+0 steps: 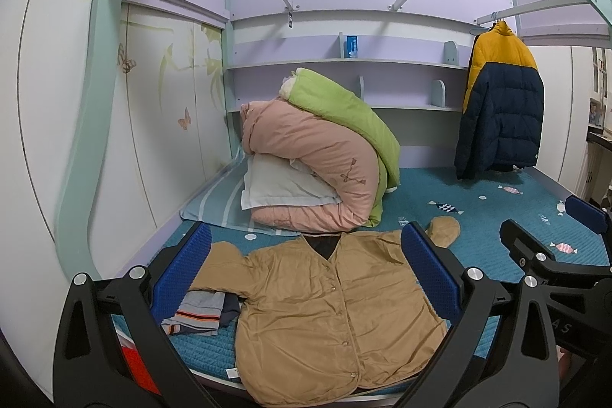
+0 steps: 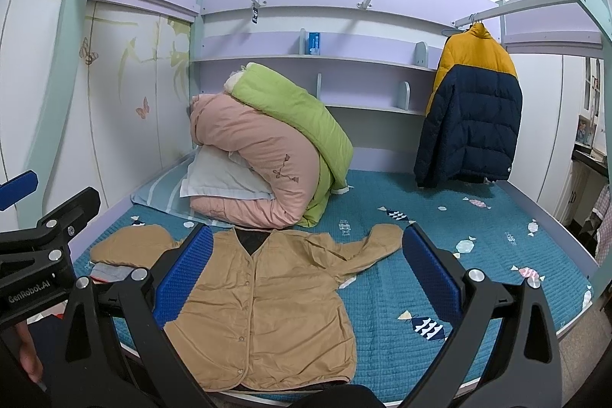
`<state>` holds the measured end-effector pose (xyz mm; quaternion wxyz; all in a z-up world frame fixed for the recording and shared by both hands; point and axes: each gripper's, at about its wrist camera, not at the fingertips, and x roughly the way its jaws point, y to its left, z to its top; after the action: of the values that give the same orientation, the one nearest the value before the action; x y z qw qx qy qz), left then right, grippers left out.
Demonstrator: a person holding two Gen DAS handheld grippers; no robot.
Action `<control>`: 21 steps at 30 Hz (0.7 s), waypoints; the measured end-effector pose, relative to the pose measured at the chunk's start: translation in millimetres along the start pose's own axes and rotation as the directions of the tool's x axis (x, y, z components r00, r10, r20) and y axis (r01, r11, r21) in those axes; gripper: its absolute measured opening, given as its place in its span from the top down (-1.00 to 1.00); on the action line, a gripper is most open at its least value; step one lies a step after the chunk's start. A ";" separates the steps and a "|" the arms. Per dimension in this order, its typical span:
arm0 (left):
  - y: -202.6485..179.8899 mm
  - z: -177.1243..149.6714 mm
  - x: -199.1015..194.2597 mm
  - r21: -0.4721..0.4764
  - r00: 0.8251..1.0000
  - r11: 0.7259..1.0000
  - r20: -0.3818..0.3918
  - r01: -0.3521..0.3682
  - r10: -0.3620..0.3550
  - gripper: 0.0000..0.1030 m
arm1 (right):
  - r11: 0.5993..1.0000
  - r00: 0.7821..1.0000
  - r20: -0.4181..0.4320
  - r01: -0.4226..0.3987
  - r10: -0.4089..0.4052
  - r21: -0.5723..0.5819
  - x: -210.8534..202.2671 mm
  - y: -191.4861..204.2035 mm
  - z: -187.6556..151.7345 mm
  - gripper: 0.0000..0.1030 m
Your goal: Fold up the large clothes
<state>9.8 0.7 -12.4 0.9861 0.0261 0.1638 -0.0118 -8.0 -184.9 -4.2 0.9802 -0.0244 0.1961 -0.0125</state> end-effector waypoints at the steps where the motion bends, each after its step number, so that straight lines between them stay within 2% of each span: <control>1: 0.3 -0.3 1.9 0.000 1.000 1.000 -0.002 0.000 0.000 -0.93 | 1.000 1.000 -0.004 0.001 -0.001 0.001 2.4 0.1 -0.8 -0.86; 15: 6.6 -10.8 40.1 -0.009 0.998 1.000 -0.068 -0.008 0.008 -0.93 | 1.000 0.998 -0.062 -0.003 0.002 -0.002 38.3 7.6 -10.4 -0.86; 21: 19.2 -26.8 84.4 -0.034 0.989 0.999 -0.145 -0.036 0.030 -0.93 | 1.000 0.992 -0.126 -0.002 0.001 -0.004 85.3 15.2 -24.5 -0.86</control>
<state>81.6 20.1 -64.1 0.9720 0.0118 0.2345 0.0094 61.5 -173.7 -60.4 0.9658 -0.0256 0.2577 -0.0127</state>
